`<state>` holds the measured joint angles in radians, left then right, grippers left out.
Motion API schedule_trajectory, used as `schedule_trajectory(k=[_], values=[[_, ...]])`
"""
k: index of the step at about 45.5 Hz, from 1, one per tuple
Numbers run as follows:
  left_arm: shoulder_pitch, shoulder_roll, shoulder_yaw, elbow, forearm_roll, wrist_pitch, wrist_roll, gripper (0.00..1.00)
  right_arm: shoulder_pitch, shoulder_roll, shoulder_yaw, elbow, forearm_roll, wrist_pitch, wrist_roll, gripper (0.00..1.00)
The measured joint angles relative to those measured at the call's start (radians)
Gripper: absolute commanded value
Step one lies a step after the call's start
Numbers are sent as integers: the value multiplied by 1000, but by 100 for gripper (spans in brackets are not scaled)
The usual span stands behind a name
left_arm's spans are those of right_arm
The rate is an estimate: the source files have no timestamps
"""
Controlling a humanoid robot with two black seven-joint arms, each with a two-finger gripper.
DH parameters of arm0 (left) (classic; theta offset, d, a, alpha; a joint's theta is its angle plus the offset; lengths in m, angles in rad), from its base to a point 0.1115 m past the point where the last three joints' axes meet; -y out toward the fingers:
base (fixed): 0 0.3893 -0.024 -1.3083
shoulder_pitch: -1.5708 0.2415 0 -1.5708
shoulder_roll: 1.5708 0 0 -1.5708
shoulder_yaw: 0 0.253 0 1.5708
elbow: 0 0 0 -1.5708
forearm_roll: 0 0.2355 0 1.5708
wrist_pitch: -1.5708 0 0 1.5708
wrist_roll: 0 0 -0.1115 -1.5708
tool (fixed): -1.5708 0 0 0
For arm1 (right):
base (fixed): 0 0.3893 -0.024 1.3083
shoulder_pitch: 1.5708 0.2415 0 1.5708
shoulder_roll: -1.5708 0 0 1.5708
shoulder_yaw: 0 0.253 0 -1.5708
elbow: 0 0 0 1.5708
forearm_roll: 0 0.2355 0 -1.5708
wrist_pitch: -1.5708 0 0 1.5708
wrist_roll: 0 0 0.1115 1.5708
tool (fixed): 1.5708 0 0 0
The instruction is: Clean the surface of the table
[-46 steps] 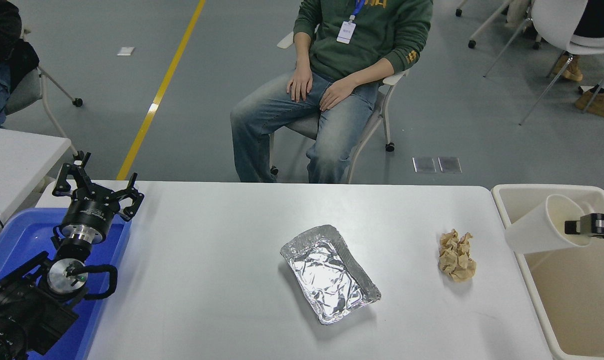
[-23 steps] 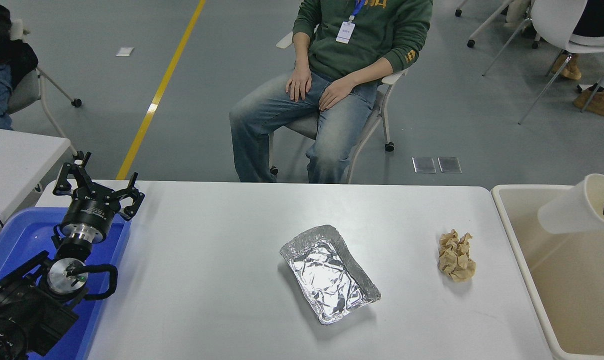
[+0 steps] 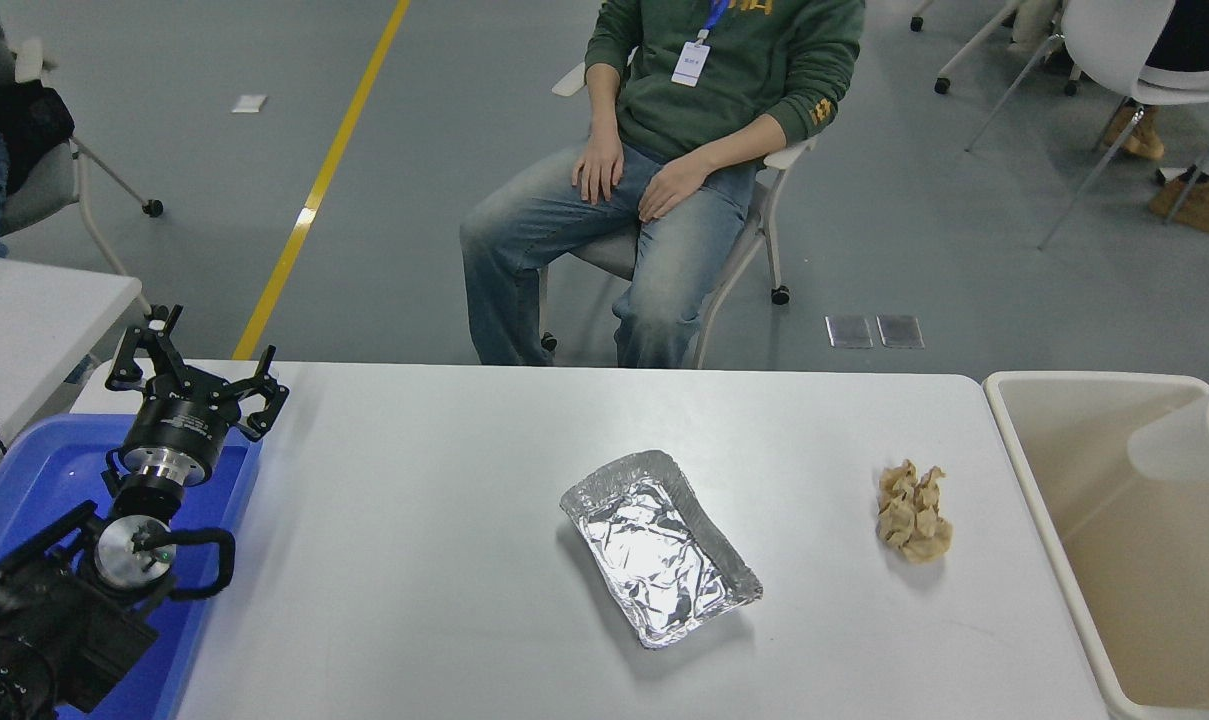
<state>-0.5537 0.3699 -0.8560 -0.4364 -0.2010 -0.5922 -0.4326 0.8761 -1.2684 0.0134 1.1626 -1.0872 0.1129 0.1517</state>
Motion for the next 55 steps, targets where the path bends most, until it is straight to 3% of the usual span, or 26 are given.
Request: schedule_trajectory(k=[23,45,55], values=[[0,0,0,0,0,0,0,100,-176,300,-14,-378,84,-152,2,0],[0,0,-1,0,0,2,-2,100,-222,615,-18,-897,110,-181,21,0],[0,0,-2,0,0,2,-2,100,-226,699,-20,-1016,112,-183,29,0]])
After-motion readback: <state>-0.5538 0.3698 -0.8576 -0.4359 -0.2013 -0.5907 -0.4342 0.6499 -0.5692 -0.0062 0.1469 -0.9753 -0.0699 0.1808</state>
